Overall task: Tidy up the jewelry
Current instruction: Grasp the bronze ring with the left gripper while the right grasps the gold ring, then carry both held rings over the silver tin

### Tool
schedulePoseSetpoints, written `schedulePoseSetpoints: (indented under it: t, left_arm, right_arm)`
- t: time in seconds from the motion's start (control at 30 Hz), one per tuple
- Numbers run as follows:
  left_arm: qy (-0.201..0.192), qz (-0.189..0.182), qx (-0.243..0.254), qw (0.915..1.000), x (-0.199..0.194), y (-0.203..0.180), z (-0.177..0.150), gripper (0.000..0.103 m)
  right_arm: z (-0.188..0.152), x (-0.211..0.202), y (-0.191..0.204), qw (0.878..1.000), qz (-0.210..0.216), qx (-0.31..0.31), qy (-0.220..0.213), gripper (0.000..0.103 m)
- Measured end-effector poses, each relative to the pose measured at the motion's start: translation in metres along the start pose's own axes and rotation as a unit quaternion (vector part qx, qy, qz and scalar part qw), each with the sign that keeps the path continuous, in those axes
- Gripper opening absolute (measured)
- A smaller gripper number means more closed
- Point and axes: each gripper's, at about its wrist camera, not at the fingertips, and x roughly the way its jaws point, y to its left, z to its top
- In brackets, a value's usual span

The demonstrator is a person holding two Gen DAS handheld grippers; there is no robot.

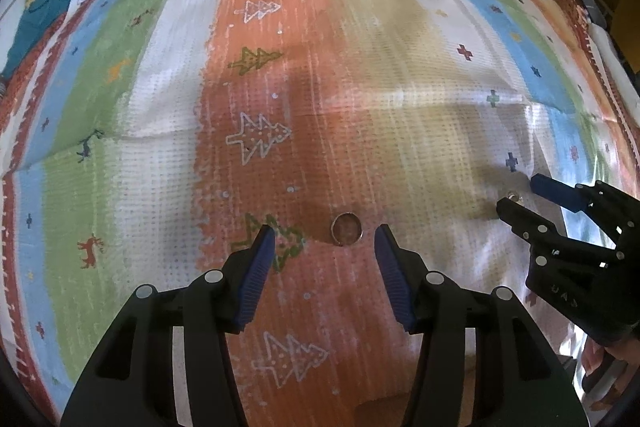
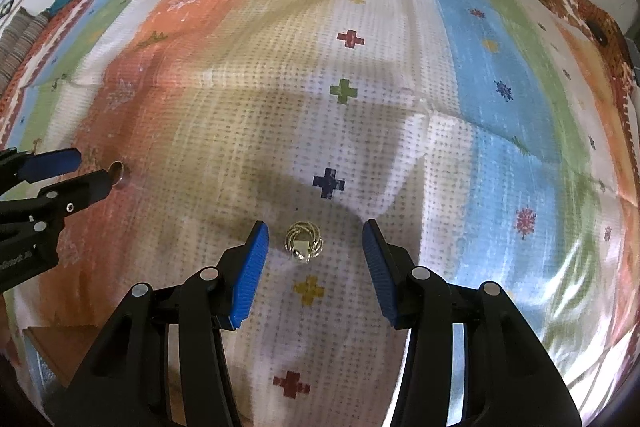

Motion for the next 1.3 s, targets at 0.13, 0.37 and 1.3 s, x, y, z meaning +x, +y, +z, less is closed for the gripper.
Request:
schedulePoseSetpoints:
  t: [0.13,0.37,1.3]
  left_arm:
    - [0.003,-0.001,0.005,1.0,0.006,-0.002,0.002,0.043]
    - [0.009,0.004,0.032,0.9994,0.016,-0.015,0.002,0.028]
    - [-0.03,0.019,0.026,0.999,-0.041,-0.013,-0.015,0.018]
  right_arm:
    - [0.001,0.001,0.002,1.0,0.0,-0.007,0.001,0.045]
    - [0.001,0.002,0.003,1.0,0.002,-0.015,0.007,0.025]
    - [-0.014,-0.041,0.013,0.999,0.013,-0.008,-0.032,0.017]
